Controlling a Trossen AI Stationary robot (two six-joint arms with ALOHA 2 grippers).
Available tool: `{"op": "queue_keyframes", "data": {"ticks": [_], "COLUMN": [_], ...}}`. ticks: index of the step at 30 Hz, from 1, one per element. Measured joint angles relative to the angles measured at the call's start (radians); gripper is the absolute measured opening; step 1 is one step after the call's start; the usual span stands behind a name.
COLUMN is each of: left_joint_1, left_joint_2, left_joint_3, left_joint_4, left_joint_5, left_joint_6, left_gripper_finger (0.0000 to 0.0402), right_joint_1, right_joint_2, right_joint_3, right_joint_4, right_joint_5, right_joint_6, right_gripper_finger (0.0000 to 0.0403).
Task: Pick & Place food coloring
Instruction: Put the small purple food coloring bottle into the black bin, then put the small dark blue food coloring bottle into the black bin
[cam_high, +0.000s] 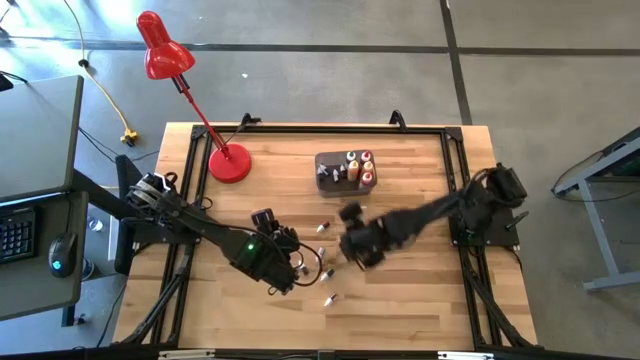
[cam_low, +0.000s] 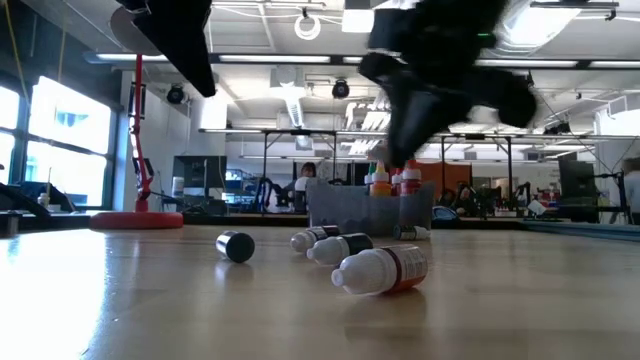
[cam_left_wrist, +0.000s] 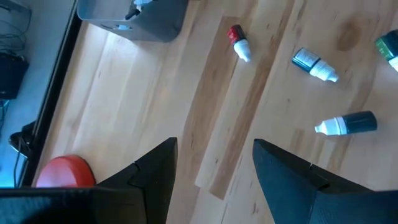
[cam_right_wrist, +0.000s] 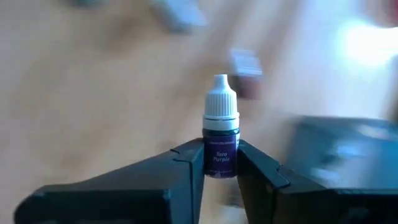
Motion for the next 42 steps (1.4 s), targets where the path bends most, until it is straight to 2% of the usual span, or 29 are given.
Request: {"op": "queue_keyframes", "data": {"ticks": [6,12,16,21,25,31,34,38,40,42], "left_joint_1": [-0.003,-0.002,-0.003,-0.003,-0.002,-0.002,-0.002,0.008,0.025,0.040], "left_joint_2": [-0.001,-0.001,-0.001,-0.001,-0.001,-0.001,-0.001,-0.001,-0.001,0.000], "left_joint_3": [0.000,0.000,0.000,0.000,0.000,0.000,0.000,0.000,0.000,0.000], "left_joint_4": [0.002,0.006,0.014,0.016,0.025,0.095,0.131,0.132,0.138,0.153], "left_joint_5": [0.013,0.007,-0.002,-0.050,-0.045,0.036,0.038,0.056,0.110,0.208], "left_joint_6": [-0.003,-0.004,-0.008,-0.008,-0.008,-0.006,-0.005,-0.005,0.016,0.114], "left_gripper_finger": [0.0204,0.0204,0.0204,0.0204,0.0204,0.0204,0.0204,0.0204,0.0204,0.0204], "right_joint_1": [-0.257,-0.489,-0.547,-0.553,-0.541,-0.471,-0.407,-0.326,-0.293,-0.265], "right_joint_2": [0.000,0.000,0.000,0.000,0.000,-0.001,-0.002,-0.002,-0.002,-0.002], "right_joint_3": [0.129,0.096,0.050,0.036,0.036,0.089,0.134,0.194,0.223,0.252], "right_joint_4": [-0.056,0.081,0.192,0.257,0.266,0.211,0.104,-0.084,-0.204,-0.338], "right_joint_5": [0.005,-0.171,-0.233,-0.232,-0.207,0.017,0.109,0.124,0.122,0.095], "right_joint_6": [-0.085,-0.091,-0.110,-0.128,-0.141,-0.139,-0.135,-0.101,-0.020,0.082], "right_gripper_finger": [0.0065,0.0075,0.0090,0.0108,0.0125,0.0132,0.0133,0.0133,0.0133,0.0133]}}
